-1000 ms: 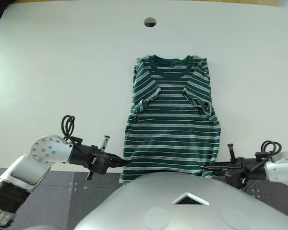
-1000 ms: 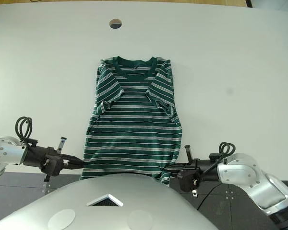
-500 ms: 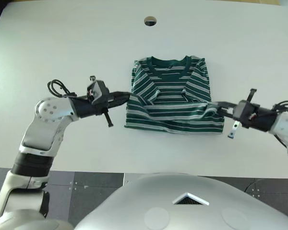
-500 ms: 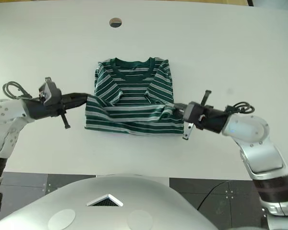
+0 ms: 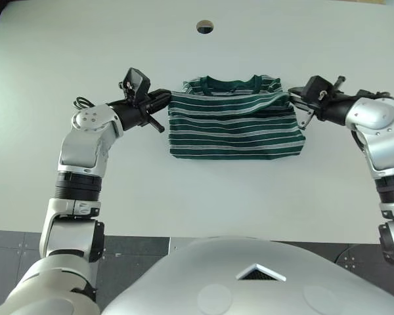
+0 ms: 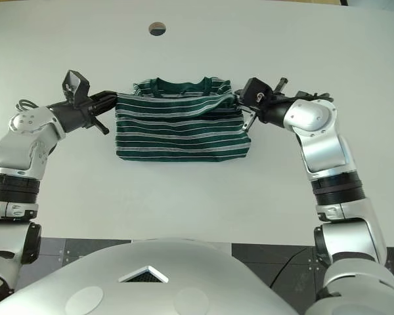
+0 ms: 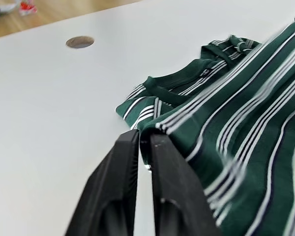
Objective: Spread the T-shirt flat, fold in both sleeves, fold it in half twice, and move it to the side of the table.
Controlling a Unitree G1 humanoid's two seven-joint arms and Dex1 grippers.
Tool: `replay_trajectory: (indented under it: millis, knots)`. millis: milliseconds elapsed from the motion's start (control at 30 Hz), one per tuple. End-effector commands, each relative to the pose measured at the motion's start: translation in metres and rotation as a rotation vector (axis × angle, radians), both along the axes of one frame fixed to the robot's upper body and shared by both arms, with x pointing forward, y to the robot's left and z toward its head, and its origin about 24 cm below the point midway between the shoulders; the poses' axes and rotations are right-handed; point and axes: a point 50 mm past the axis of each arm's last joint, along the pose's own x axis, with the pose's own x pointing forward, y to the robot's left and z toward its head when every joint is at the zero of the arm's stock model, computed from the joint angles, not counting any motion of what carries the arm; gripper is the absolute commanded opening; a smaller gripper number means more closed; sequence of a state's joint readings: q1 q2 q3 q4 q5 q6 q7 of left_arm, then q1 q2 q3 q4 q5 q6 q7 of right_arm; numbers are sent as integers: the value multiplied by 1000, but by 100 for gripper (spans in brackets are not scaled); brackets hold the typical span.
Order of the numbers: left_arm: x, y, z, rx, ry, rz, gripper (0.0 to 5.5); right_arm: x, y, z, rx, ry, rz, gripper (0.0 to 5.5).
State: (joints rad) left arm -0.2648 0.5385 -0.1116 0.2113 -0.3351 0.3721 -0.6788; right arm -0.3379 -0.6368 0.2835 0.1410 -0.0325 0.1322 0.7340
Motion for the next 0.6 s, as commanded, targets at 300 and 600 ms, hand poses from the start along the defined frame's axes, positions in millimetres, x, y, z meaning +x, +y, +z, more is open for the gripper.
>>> replay_trajectory:
  millis: [300, 600]
  knots:
    - [34, 8, 9, -73, -31, 297, 115, 39, -16, 24, 138, -241, -298, 179]
    - [8, -23, 33, -153, -263, 18, 58, -2, 21, 10, 47, -253, 81, 61]
